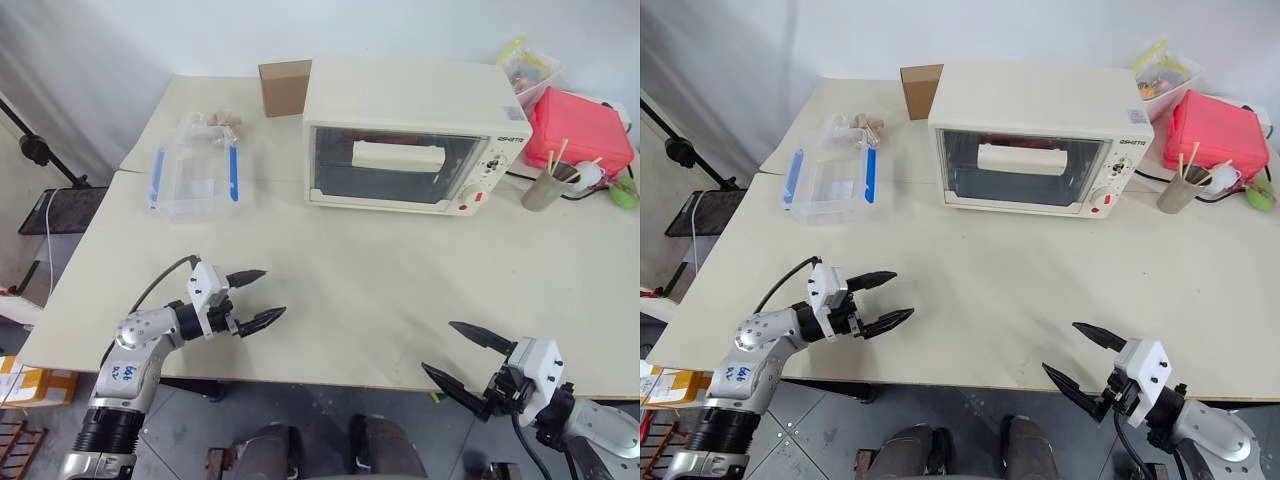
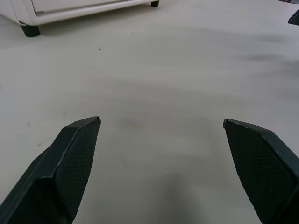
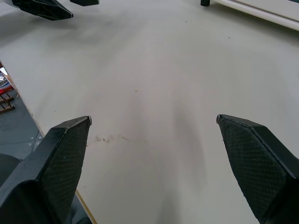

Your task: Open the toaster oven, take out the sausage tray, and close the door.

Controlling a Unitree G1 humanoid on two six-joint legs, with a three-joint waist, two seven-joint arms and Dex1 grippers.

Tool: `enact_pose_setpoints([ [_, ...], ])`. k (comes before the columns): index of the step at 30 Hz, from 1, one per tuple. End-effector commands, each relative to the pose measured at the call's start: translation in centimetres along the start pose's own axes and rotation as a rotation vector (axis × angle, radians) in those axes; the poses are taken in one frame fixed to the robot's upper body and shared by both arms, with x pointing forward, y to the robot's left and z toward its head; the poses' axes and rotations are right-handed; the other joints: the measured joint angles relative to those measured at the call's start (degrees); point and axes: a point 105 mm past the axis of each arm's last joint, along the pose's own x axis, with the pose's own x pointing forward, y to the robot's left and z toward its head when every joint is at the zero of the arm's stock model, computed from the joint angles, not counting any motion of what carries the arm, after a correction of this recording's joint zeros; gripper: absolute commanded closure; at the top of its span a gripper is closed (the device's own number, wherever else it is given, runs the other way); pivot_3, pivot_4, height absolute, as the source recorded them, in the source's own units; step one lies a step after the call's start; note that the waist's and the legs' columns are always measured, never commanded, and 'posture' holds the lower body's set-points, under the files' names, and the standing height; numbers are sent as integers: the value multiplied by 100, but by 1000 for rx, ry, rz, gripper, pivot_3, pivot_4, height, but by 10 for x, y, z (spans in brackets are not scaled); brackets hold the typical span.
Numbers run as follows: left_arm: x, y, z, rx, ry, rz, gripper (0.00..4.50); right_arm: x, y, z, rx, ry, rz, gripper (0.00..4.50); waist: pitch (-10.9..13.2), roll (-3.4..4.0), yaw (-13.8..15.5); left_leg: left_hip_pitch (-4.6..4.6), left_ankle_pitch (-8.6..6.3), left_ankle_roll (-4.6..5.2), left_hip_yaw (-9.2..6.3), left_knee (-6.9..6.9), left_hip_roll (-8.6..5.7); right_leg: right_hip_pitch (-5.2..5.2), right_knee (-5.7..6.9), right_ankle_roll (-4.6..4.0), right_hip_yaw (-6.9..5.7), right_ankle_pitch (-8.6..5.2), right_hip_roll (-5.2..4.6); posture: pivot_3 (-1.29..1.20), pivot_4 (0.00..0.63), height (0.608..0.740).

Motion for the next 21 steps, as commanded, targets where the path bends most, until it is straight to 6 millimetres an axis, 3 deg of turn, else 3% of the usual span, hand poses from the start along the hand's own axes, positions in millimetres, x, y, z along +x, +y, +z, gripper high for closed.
enact_pose_setpoints([
  [1, -3, 2, 9, 50, -23, 29, 26, 5, -1, 10, -3, -43, 3, 0, 0, 0, 0, 0, 0, 0, 0, 0, 0, 0, 0, 0, 0, 0, 0, 0, 150, 740],
  [4, -17, 9, 25, -21, -105, 75, 26, 18, -24, 30, 28, -122, -53, 0, 0, -1, -56, 0, 0, 1, 2, 4, 1, 0, 1, 0, 3, 0, 0, 0, 150, 740],
  [8, -52, 4, 64, -204, -321, -46, 26, 38, -56, 66, 71, -246, -47, 0, 1, -1, -122, 2, 3, -1, 0, 10, 7, -4, 14, -3, 1, 1, 0, 0, 150, 740],
  [12, -50, 1, 61, -118, -228, -5, 26, 59, -71, 85, 88, -310, -19, 0, 2, 6, -48, -1, 3, -2, -20, 6, 6, -3, 18, -5, -19, 1, -1, 0, 150, 740],
  [21, -49, -18, 47, -119, -203, -18, 26, 101, -104, 114, 82, -401, -73, 0, 2, 5, -33, -13, 4, 9, -11, 15, 5, 3, 18, -4, -36, 1, -1, 0, 150, 740],
])
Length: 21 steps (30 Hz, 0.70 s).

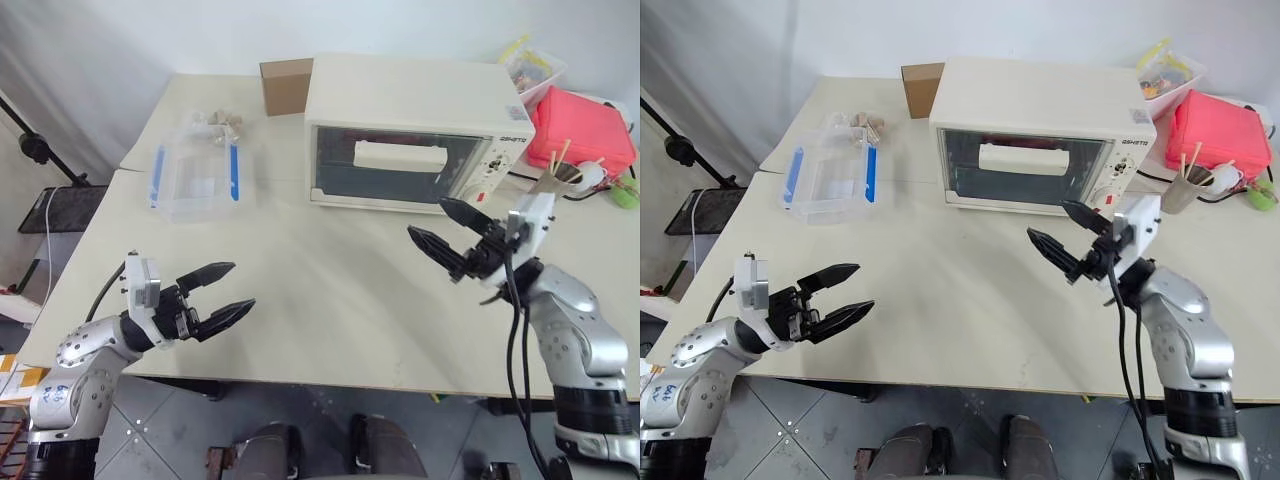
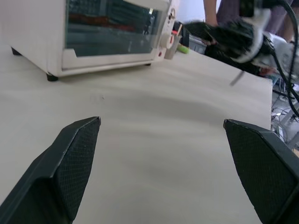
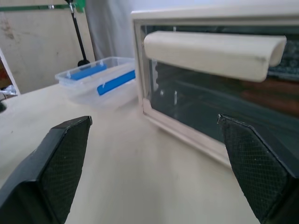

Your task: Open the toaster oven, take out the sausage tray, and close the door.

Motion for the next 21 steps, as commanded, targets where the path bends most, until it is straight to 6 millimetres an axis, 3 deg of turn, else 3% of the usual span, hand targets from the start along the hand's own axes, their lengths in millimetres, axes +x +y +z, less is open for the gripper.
enact_pose_setpoints([
  [1, 2, -7, 3, 38, -13, -12, 26, 11, -9, 6, -39, -27, -30, 0, 0, 0, -2, 0, 1, 0, 0, -1, 0, 0, 1, 0, -2, 0, 0, 0, 150, 740],
  [4, 5, -9, 0, 33, -19, -13, 26, 21, -20, 8, -60, -47, -70, 0, 0, 0, -13, 0, 1, 0, 0, -1, 1, 0, 3, 0, -5, 0, 0, 0, 150, 740],
  [8, 8, -11, -1, 31, -25, -14, 26, 28, -19, 14, -85, -87, -38, 0, 0, 0, -12, -1, 1, 1, 0, -2, 1, -1, 5, 0, -9, 0, 0, 0, 150, 740],
  [12, 10, -12, -3, 14, -25, -22, 26, 25, 4, 21, -182, -145, 133, 0, 0, 1, -17, -3, 2, 2, 0, -3, 2, -1, 2, 0, -11, 0, 1, 0, 150, 740],
  [16, 10, -11, -3, -3, -23, -27, 26, 14, 11, 3, -251, -87, 180, 0, 3, 4, -90, -3, 2, 3, 2, -9, 7, -4, 1, 0, -15, 0, 6, 0, 150, 740],
  [18, 14, -5, 4, -6, -55, -13, 26, 0, 19, -17, -309, 0, 248, 0, 2, 4, -116, -3, 2, 3, 1, -10, 10, -4, 2, 0, -20, 0, 7, 0, 150, 740],
  [21, 20, 3, 16, -15, -93, -8, 26, -9, 23, -28, -362, 54, 290, 0, 3, 4, -119, -2, 2, 4, -1, -5, 10, 0, 2, 0, -22, 0, 7, 0, 150, 740],
])
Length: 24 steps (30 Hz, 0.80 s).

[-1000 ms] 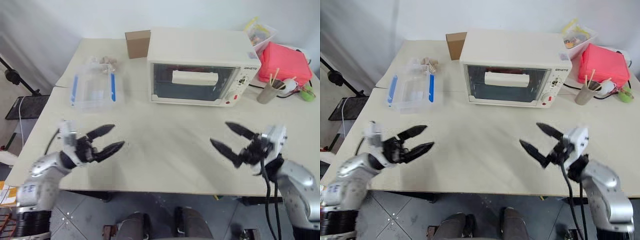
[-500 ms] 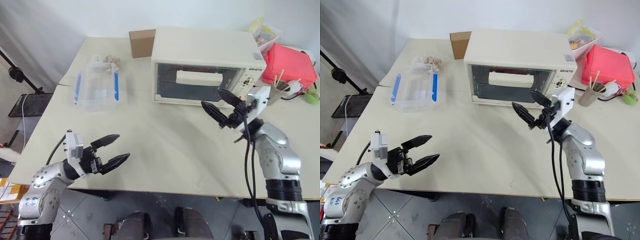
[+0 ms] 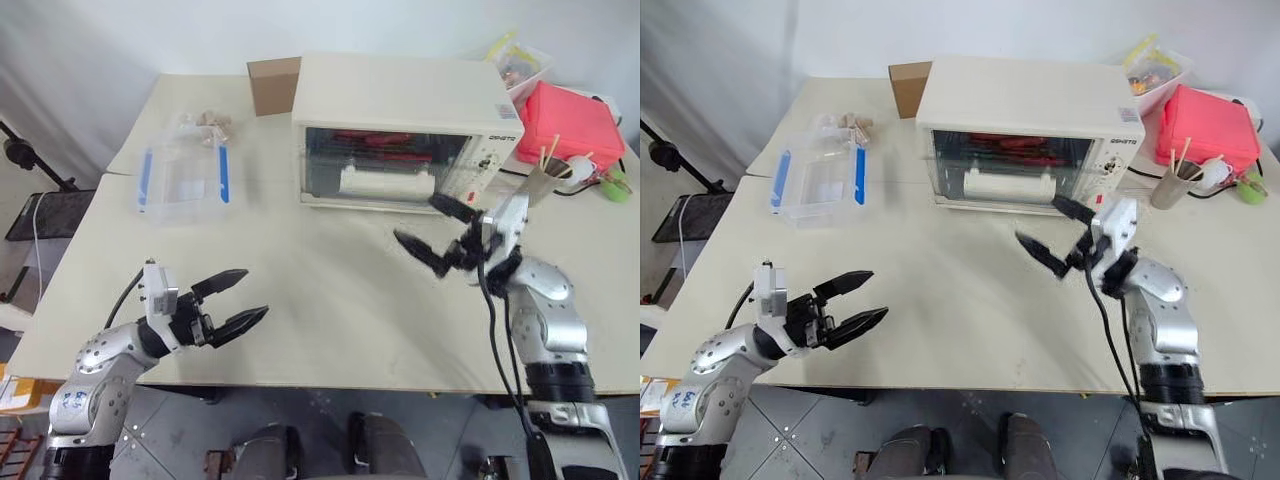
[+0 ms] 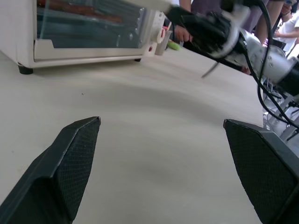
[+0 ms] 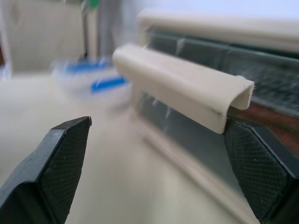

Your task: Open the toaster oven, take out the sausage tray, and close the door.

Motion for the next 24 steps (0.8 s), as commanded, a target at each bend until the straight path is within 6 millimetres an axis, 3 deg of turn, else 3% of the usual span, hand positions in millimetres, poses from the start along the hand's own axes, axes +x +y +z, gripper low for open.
enact_pose_setpoints([
  [1, 7, 6, 20, 12, -67, -11, 26, -1, 12, 5, -100, 0, 81, 0, 0, 0, -10, 1, 1, 1, 2, 5, -1, 4, 0, 0, 2, 0, -1, 0, 150, 740],
  [5, 19, 30, 44, 10, -170, 17, 882, -6, 12, 2, -126, 15, 72, 0, 0, 0, -11, 20, 4, -2, 8, 12, 0, 20, 1, 0, 0, 0, -1, 0, 150, 740],
  [12, 55, 61, 63, 65, -220, 28, 3120, -6, 12, 1, -148, 22, 73, 0, 0, -1, 9, 8, 2, -1, 0, 27, 1, 20, 3, 0, -13, 0, 2, 0, 150, 740],
  [14, 74, 67, 66, 85, -232, 20, 3720, -6, 12, 1, -152, 26, 74, 0, 0, -1, 6, 8, 2, 1, 1, 29, 1, 20, 3, 0, -14, 0, 3, 0, 150, 740],
  [16, 125, 77, 61, 98, -191, 6, 4347, -8, 11, 1, -162, 34, 67, 0, 4, -7, 70, 3, 2, 1, 1, 43, 3, 21, 5, 0, -18, 0, 7, 0, 150, 740],
  [19, 159, 83, 56, 115, -158, 8, 4432, -11, 11, 2, -170, 43, 59, 0, 6, -11, 152, -11, 1, 5, 0, 82, 3, 27, 8, 3, -24, 2, 16, 0, 150, 740],
  [24, 178, 75, 43, 115, -139, -50, 4432, -18, 13, 2, -173, 65, 15, 0, 6, -11, 81, -6, -8, 15, 18, 67, 13, 17, 3, 7, -35, 4, 17, 0, 150, 740],
])
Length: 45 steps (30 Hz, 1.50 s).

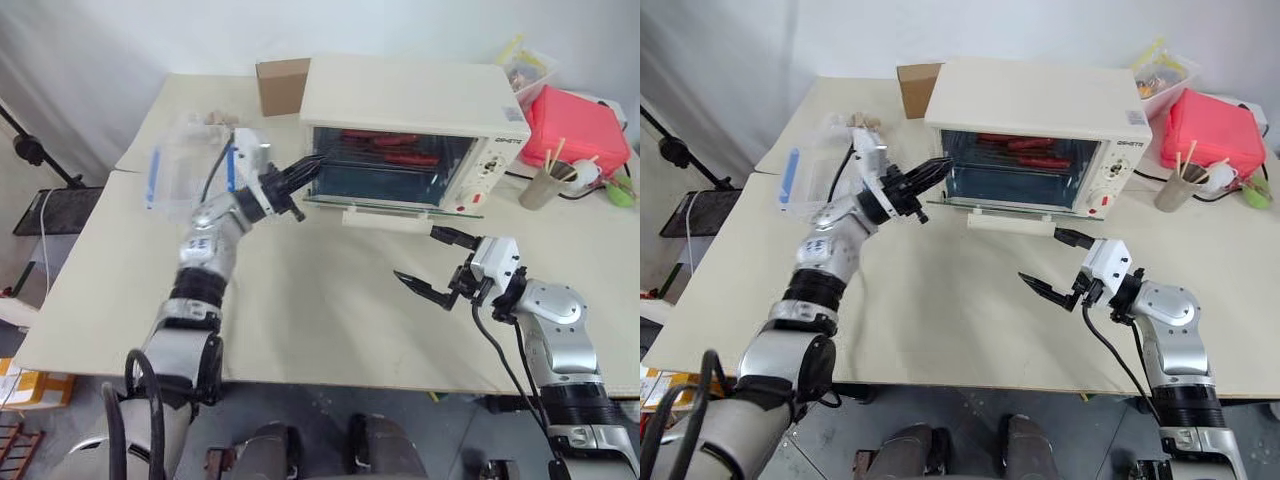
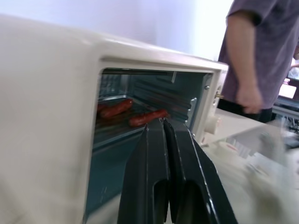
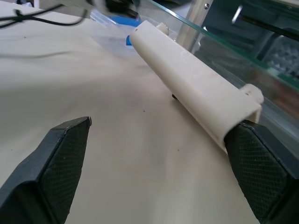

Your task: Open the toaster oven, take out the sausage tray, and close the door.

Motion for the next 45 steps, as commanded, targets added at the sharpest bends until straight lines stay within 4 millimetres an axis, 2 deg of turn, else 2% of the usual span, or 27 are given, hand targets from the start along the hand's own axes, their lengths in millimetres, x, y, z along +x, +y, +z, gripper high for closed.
enact_pose_setpoints([
  [1, 2, -7, -9, 33, 22, -56, 4432, -10, 1, 10, -41, 3, -39, 0, 0, 0, 0, 0, 0, 0, 0, -3, 3, -3, 1, 0, -6, 0, 2, 0, 150, 740],
  [5, -2, -14, -22, 30, 59, -106, 4432, -34, 16, 5, -11, 63, -111, 0, 2, -2, 86, -14, 0, 0, -6, 3, 2, -10, 2, 0, -20, 0, 1, 0, 150, 740],
  [7, -8, -17, -29, 42, 92, -136, 4432, -55, 28, -1, 23, 122, -177, 0, 2, -2, 171, -21, -4, 7, -5, 16, -5, -9, 1, 0, -19, 0, -5, 0, 150, 740],
  [9, -12, -20, -34, 46, 110, -160, 4432, -69, 35, -3, 39, 165, -216, 0, 2, -3, 188, -15, -6, 11, -7, 19, -11, 3, -3, 4, -9, 2, -11, 0, 150, 740],
  [12, -18, -24, -42, 74, 152, -192, 4432, -91, 39, -6, 45, 232, -296, 0, 3, -4, 187, -7, -9, 13, -3, 20, -15, 10, -8, 12, 4, 7, -20, 0, 150, 740],
  [15, -26, -29, -52, 108, 184, -202, 4432, -120, 27, -5, 33, 321, -415, 0, 4, -6, 186, -1, -13, 7, -3, 20, -14, 11, -16, 11, 12, 8, -22, 0, 150, 740],
  [16, -29, -31, -56, 114, 192, -206, 4432, -128, 16, -2, 7, 339, -458, 0, 4, -5, 177, 0, -14, 6, -4, 18, -10, 11, -16, 11, 11, 8, -20, 0, 150, 740],
  [18, -33, -35, -63, 119, 205, -205, 4432, -128, -1, 8, -18, 326, -478, 0, 4, -5, 137, 2, -15, 5, -2, 16, -8, 10, -12, 10, 15, 8, -19, 0, 150, 740],
  [20, -36, -37, -69, 106, 225, -201, 4432, -114, -12, 15, -43, 292, -457, 0, 4, -5, 95, 5, -15, 5, -1, 16, -7, 9, -16, 8, 17, 9, -19, 0, 150, 740],
  [25, -47, -36, -68, 73, 210, -138, 4432, -50, -25, 24, -138, 225, -326, 0, 3, -3, 36, 14, -14, 3, -2, 16, 0, 8, -12, 3, 15, 9, -18, 0, 150, 740],
  [28, -59, -39, -65, 50, 203, -116, 3881, -10, -31, 26, -211, 194, -247, 0, 3, -2, 12, 10, -14, 4, 1, 16, 0, 5, 7, 3, 14, 9, -17, 0, 150, 740],
  [32, -72, -46, -54, 35, 172, -93, 2593, 35, -46, 24, -259, 172, -256, 0, 3, -2, 26, 8, -12, 6, -1, 18, 2, 5, 8, 3, 10, 9, -17, 0, 150, 740],
  [36, -86, -54, -38, 44, 122, -52, 1360, 85, -65, 17, -384, 228, -296, 0, 4, -1, 10, -1, -10, 8, -3, 22, 0, 3, 4, 3, 7, 9, -21, 0, 150, 740],
  [40, -97, -59, -30, 45, 102, 3, 150, 120, -77, 16, -484, 226, -304, 0, 4, 0, -4, -5, -10, 8, -10, 23, -1, 3, 5, 3, 1, 9, -21, 0, 150, 740],
  [41, -99, -59, -29, 45, 101, 12, 34, 125, -80, 15, -506, 235, -306, 0, 4, 0, -3, -5, -10, 7, -9, 22, -1, 3, 6, 3, 1, 9, -21, 0, 150, 740],
  [45, -105, -60, -26, 45, 94, 61, 34, 145, -92, 12, -628, 275, -325, 0, 4, 0, -63, -8, -9, 6, -15, 21, -1, 3, 6, 3, -5, 9, -20, 0, 150, 740],
])
